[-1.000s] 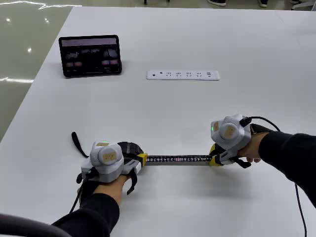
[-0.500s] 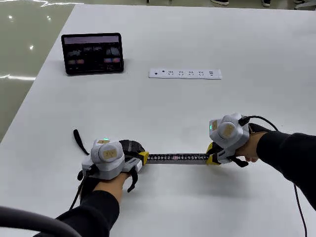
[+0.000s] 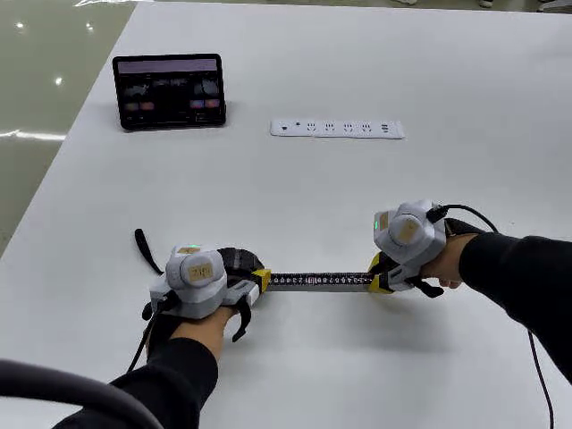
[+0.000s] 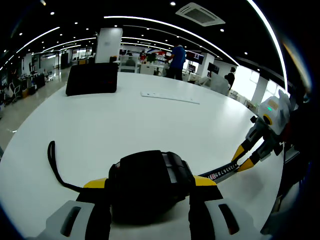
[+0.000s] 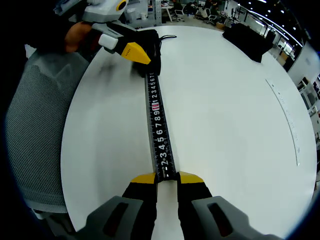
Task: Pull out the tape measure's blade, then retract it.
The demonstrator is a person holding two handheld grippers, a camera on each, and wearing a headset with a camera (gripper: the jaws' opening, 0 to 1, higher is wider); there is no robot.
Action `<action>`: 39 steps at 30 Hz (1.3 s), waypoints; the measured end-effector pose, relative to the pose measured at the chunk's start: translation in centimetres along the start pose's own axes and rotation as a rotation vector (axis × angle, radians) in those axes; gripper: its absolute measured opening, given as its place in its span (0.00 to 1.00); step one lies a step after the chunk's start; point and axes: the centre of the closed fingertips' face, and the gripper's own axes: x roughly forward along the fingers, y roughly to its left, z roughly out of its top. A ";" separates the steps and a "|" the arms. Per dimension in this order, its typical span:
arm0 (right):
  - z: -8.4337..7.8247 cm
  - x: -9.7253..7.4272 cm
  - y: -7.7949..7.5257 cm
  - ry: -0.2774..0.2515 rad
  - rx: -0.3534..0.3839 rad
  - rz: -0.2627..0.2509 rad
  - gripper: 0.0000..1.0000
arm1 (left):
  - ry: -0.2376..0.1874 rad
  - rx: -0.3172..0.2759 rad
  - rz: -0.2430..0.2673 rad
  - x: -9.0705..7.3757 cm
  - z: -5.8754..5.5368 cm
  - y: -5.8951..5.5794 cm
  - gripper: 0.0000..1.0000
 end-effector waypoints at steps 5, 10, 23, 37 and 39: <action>0.3 0.1 -0.1 -0.006 0.000 -0.004 0.10 | 0.000 0.000 -0.001 0.0 0.0 0.0 0.59; 0.6 0.3 -0.1 -0.010 0.002 -0.005 0.10 | 0.002 -0.002 -0.002 0.0 0.0 0.0 0.59; 1.4 0.8 0.1 -0.023 0.005 -0.004 0.10 | 0.003 -0.003 -0.006 0.1 -0.1 0.1 0.59; 2.5 1.3 0.2 -0.039 0.017 -0.003 0.10 | 0.006 -0.004 -0.008 0.0 -0.1 0.0 0.59; 2.6 1.4 0.3 -0.041 0.017 -0.003 0.10 | 0.006 -0.005 -0.009 0.0 -0.1 0.0 0.59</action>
